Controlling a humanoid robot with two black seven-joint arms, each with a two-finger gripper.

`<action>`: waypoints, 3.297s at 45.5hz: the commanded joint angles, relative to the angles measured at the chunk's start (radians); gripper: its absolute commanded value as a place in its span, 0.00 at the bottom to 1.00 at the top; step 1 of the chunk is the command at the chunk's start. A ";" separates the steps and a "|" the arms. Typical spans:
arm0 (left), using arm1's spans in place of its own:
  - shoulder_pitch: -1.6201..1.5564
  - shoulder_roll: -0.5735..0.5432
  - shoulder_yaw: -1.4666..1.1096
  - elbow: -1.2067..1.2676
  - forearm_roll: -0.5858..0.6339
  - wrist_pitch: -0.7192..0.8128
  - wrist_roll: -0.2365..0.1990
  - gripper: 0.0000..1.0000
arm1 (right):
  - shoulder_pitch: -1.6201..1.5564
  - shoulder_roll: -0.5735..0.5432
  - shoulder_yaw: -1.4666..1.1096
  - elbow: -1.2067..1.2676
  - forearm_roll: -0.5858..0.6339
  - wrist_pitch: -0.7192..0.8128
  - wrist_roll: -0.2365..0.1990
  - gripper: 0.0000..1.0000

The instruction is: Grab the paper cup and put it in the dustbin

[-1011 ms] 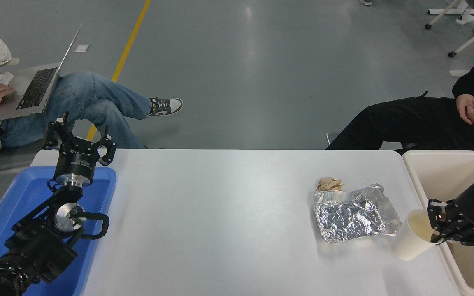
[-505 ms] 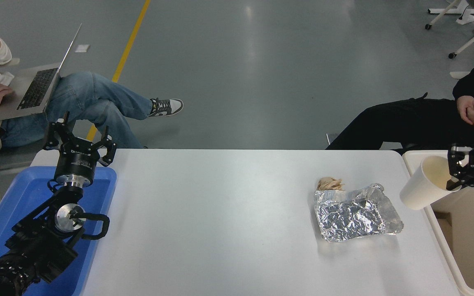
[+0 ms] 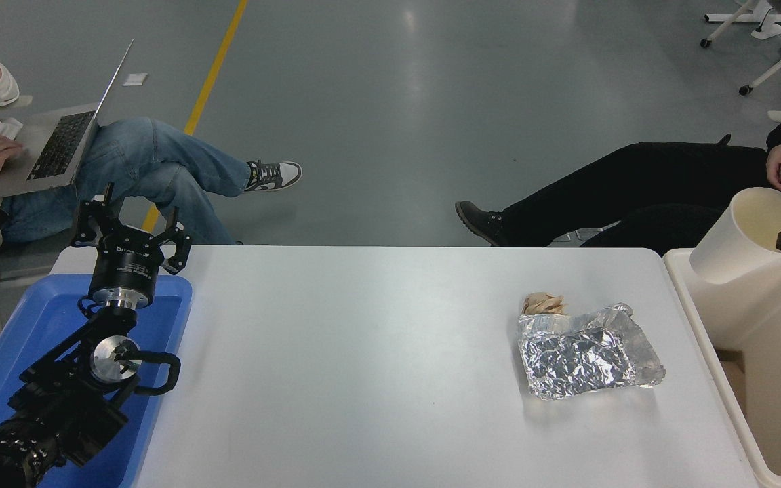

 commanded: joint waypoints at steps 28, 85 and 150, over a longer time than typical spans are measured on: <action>0.000 0.000 0.000 0.000 -0.001 0.000 0.000 0.99 | -0.791 -0.212 0.358 -0.481 -0.013 -0.292 0.001 0.00; 0.000 0.000 -0.002 0.000 0.000 0.000 0.000 0.99 | -1.663 0.159 0.775 -1.259 -0.016 -0.651 0.004 0.00; 0.000 0.000 0.000 0.000 0.000 0.000 0.000 0.99 | -0.603 -0.081 0.228 -0.176 -0.018 -0.492 0.001 1.00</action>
